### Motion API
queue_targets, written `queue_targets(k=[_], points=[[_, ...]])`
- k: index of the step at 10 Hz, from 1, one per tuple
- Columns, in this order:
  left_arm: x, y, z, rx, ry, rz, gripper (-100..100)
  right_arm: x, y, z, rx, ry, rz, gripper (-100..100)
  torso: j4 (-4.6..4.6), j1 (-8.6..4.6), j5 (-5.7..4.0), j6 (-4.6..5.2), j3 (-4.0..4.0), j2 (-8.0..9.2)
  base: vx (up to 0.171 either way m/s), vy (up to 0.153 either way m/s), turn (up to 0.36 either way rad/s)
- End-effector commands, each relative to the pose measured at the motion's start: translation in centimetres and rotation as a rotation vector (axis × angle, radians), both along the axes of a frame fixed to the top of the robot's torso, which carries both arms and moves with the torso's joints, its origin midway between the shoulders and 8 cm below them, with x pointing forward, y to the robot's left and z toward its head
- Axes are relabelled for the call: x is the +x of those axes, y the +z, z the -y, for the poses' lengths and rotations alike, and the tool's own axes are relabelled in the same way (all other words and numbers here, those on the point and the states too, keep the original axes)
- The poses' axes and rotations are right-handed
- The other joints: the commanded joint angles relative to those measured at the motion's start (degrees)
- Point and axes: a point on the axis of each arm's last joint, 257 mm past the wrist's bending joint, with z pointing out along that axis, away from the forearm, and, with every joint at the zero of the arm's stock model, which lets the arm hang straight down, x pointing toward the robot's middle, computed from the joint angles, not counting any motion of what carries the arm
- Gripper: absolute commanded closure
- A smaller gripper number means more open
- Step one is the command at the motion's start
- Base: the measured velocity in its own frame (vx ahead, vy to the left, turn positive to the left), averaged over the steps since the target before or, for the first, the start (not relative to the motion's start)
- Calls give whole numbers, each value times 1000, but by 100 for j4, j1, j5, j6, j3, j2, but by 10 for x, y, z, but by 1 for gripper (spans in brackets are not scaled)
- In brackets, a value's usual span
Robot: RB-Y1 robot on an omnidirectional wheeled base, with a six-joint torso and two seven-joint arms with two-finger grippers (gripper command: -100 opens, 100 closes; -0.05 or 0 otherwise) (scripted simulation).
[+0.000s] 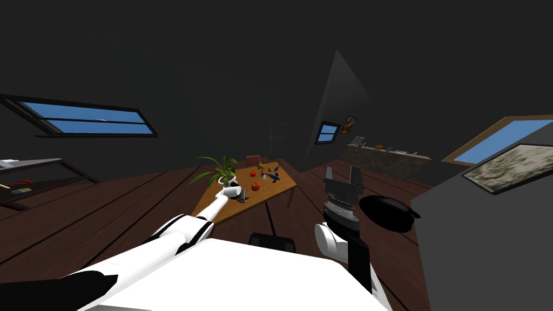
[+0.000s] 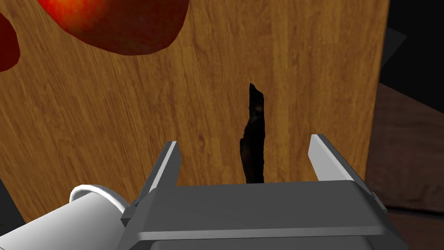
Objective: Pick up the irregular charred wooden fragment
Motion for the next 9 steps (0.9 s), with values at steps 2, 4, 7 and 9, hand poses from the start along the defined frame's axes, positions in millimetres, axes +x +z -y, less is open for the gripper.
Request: queue_targets(k=[2,4,7,9], points=[[-17,-10,-7,-16,31,-76,-100,0,0,0,0,0,0,0,1,-1,-1,3,0,-2,16,8,-89],[-28,-14,-11,-28,53,-128,-100,0,0,0,0,0,0,0,1,-1,-1,2,0,-1,15,9,-74],[-49,-19,-18,-53,94,-221,-100,0,0,0,0,0,0,0,0,0,0,0,0,0,17,14,-80],[-59,-21,-21,-63,112,-262,-100,0,0,0,0,0,0,0,0,4,1,2,-2,-4,24,23,-94]])
